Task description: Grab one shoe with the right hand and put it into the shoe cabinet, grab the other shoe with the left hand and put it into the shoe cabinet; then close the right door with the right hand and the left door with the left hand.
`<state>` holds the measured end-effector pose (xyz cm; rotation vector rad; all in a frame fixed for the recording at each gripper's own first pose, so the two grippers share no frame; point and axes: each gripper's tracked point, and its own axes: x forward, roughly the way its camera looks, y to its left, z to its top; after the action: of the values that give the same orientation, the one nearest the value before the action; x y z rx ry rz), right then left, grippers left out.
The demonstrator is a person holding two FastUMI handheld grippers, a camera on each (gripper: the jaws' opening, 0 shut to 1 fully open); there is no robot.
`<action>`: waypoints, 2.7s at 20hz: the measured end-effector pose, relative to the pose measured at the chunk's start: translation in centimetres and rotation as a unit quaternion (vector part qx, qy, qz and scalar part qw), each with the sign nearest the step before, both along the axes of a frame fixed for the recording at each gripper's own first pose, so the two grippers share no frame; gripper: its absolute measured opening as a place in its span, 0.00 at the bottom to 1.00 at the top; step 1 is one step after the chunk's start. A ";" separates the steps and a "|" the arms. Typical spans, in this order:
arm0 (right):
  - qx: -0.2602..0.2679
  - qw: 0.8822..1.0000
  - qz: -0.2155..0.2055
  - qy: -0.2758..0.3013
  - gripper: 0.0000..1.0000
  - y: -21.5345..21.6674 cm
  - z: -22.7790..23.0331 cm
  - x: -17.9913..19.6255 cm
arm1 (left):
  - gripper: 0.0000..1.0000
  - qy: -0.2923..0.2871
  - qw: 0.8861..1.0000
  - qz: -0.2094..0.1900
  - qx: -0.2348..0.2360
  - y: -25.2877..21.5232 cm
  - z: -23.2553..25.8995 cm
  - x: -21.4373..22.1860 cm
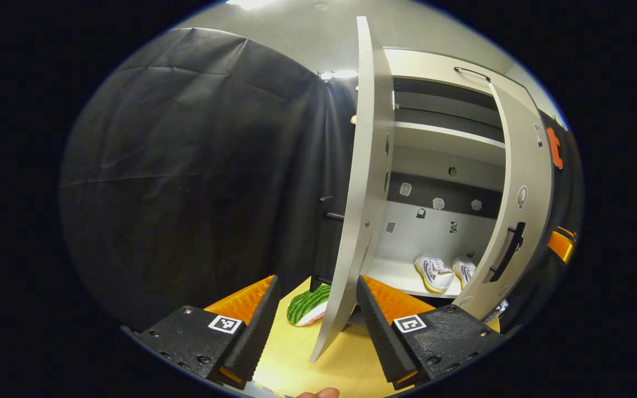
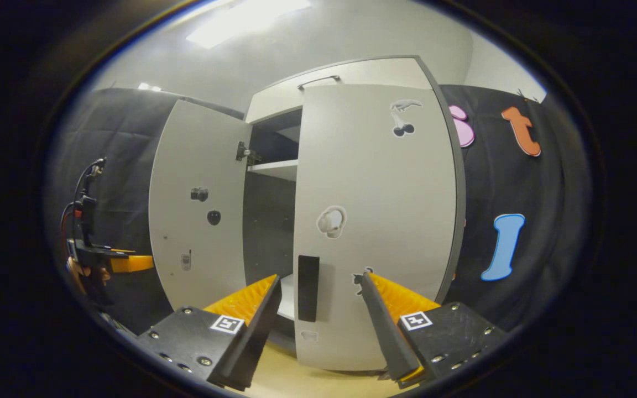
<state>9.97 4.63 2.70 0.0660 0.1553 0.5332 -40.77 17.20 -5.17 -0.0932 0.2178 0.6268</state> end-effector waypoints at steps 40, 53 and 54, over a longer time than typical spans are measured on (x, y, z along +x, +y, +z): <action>0.012 0.999 -0.015 0.041 0.88 1.4 -3.3 0.9 | 0.85 0.007 1.000 0.006 -0.014 2.4 -1.9 0.3; 0.019 0.999 -0.019 0.045 0.83 1.1 -2.9 -1.1 | 0.82 0.005 0.993 -0.117 -0.026 -4.6 -2.6 3.6; 0.019 0.999 -0.021 0.045 0.83 1.0 -2.9 -1.2 | 0.82 0.006 0.992 -0.124 -0.020 -5.0 -2.5 4.1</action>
<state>8.75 5.58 -0.20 0.1301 0.2305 0.4919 -36.67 12.17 -7.71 -0.0992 0.2497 0.3753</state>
